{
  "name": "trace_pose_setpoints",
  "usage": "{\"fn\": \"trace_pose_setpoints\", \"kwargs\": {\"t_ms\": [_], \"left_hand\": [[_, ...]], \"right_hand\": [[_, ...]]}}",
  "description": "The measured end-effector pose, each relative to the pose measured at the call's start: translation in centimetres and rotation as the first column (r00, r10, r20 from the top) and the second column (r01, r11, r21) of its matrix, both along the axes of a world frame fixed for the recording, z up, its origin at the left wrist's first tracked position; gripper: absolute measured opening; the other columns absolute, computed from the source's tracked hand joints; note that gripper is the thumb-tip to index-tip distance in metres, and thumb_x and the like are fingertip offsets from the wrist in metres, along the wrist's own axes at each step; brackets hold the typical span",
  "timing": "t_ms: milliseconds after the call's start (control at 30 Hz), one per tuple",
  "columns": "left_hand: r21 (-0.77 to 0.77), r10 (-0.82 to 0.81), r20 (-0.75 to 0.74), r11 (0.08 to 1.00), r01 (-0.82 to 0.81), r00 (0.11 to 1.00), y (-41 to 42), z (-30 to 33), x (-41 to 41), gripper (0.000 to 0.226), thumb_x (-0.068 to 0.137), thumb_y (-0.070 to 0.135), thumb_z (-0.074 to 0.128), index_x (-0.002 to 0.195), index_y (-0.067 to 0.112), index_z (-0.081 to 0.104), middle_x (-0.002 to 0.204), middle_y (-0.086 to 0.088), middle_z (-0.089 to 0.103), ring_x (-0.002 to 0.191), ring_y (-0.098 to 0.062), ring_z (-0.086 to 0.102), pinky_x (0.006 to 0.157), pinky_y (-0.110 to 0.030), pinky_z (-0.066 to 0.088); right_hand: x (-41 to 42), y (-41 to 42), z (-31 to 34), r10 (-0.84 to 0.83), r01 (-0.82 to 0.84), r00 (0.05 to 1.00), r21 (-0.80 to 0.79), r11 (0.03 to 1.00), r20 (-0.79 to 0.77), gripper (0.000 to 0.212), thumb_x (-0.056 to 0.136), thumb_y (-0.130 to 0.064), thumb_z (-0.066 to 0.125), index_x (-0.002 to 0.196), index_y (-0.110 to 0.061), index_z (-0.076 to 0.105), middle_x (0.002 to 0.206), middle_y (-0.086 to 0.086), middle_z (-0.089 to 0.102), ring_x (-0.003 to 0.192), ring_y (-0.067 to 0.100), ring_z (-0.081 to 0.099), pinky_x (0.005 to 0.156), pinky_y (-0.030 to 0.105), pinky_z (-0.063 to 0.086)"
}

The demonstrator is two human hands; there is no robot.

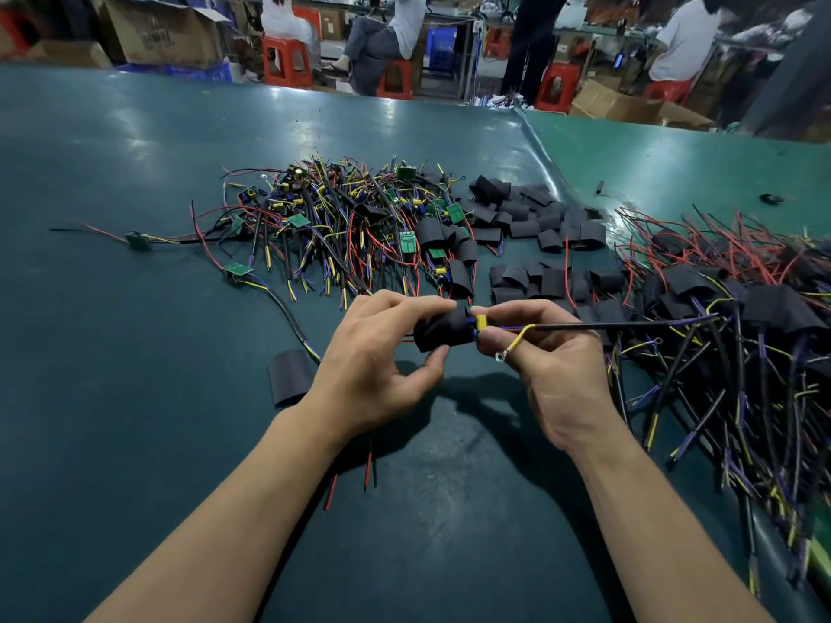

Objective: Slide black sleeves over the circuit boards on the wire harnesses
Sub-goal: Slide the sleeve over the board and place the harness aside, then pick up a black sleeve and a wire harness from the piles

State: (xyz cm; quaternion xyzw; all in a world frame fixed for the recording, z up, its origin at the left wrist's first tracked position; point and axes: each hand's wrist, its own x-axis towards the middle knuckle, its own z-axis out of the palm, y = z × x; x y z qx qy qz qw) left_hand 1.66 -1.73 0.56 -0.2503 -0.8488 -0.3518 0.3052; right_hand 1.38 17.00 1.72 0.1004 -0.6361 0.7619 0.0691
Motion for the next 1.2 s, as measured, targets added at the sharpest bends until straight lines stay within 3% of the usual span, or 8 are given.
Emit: {"fn": "trace_pose_setpoints", "kwargs": {"t_ms": [133, 500, 667, 800, 900, 1000, 1100, 1200], "left_hand": [[0.015, -0.055, 0.055, 0.998, 0.055, 0.997, 0.2, 0.0, 0.1, 0.044, 0.077, 0.016, 0.074, 0.120, 0.013, 0.066, 0.105, -0.002, 0.066, 0.099, -0.021, 0.061, 0.091, -0.041, 0.049], [0.041, -0.055, 0.056, 0.998, 0.052, 0.997, 0.3, -0.1, 0.1, 0.044, 0.078, 0.014, 0.074, 0.121, 0.013, 0.065, 0.103, -0.006, 0.064, 0.097, -0.024, 0.062, 0.087, -0.043, 0.052], [0.062, -0.076, 0.083, 0.996, 0.071, 0.994, 0.3, 0.1, 0.1, 0.044, 0.080, 0.015, 0.073, 0.123, 0.014, 0.065, 0.104, -0.006, 0.064, 0.099, -0.025, 0.062, 0.086, -0.045, 0.053], [0.060, -0.076, 0.080, 0.996, 0.072, 0.994, 0.4, 0.2, 0.2, 0.043, 0.080, 0.016, 0.072, 0.122, 0.014, 0.065, 0.105, -0.007, 0.063, 0.099, -0.025, 0.062, 0.087, -0.045, 0.052], [0.053, -0.106, 0.039, 0.993, 0.104, 0.994, 0.4, 0.3, 0.1, 0.044, 0.079, 0.011, 0.074, 0.123, 0.009, 0.065, 0.104, -0.007, 0.064, 0.099, -0.026, 0.062, 0.086, -0.043, 0.052], [0.017, -0.150, 0.030, 0.989, 0.150, 0.988, 0.5, 0.2, 0.0, 0.048, 0.077, 0.005, 0.074, 0.124, 0.007, 0.064, 0.106, -0.006, 0.066, 0.103, -0.025, 0.061, 0.088, -0.042, 0.051], [-0.018, -0.090, -0.056, 0.996, 0.089, 0.994, 0.2, 0.0, -0.4, 0.046, 0.078, 0.008, 0.075, 0.123, 0.007, 0.065, 0.121, -0.003, 0.067, 0.109, -0.026, 0.060, 0.094, -0.046, 0.048], [0.005, 0.007, -0.159, 1.000, -0.006, 0.987, -0.1, 0.0, -0.6, 0.035, 0.082, 0.011, 0.073, 0.116, 0.006, 0.067, 0.118, -0.002, 0.067, 0.105, -0.027, 0.061, 0.093, -0.047, 0.048]], "right_hand": [[-0.1, -0.1, -0.4, -0.023, 0.022, 0.999, 0.005, 1.000, 0.027, 0.017, 0.076, 0.011, 0.072, 0.080, -0.006, 0.071, 0.094, 0.004, 0.076, 0.088, 0.017, 0.072, 0.075, 0.023, 0.055], [0.1, -0.2, -0.3, -0.119, 0.120, 0.993, 0.071, 0.990, -0.020, 0.016, 0.075, 0.001, 0.077, 0.081, -0.012, 0.071, 0.078, 0.003, 0.075, 0.074, 0.016, 0.071, 0.064, 0.025, 0.056], [0.2, -0.5, -0.5, -0.064, 0.062, 0.998, 0.120, 0.991, 0.010, 0.011, 0.079, -0.009, 0.074, 0.090, -0.011, 0.074, 0.101, 0.007, 0.074, 0.087, 0.016, 0.070, 0.066, 0.024, 0.055], [0.3, -0.7, -0.3, -0.054, 0.050, 0.997, 0.072, 0.996, 0.057, 0.011, 0.079, -0.005, 0.073, 0.088, -0.012, 0.072, 0.083, 0.008, 0.075, 0.074, 0.019, 0.070, 0.059, 0.023, 0.054], [0.3, -0.6, -0.2, 0.048, -0.050, 0.988, 0.006, 0.999, 0.146, 0.031, 0.073, -0.021, 0.075, 0.101, -0.015, 0.063, 0.073, 0.004, 0.069, 0.059, 0.018, 0.065, 0.052, 0.027, 0.054], [0.6, -0.9, -0.4, 0.144, -0.177, 0.963, 0.132, 0.975, 0.228, 0.014, 0.072, -0.037, 0.072, 0.079, -0.026, 0.068, 0.058, 0.000, 0.059, 0.046, 0.012, 0.052, 0.044, 0.026, 0.050], [0.8, -1.0, -0.4, 0.044, -0.085, 0.982, 0.217, 0.973, 0.185, 0.021, 0.075, -0.042, 0.070, 0.070, -0.021, 0.068, 0.055, 0.001, 0.061, 0.043, 0.013, 0.051, 0.042, 0.026, 0.049], [0.6, -0.3, 0.6, -0.142, 0.130, 0.982, 0.100, 0.986, 0.126, 0.024, 0.081, -0.037, 0.069, 0.075, -0.014, 0.066, 0.057, 0.002, 0.064, 0.047, 0.012, 0.057, 0.041, 0.025, 0.050]]}}
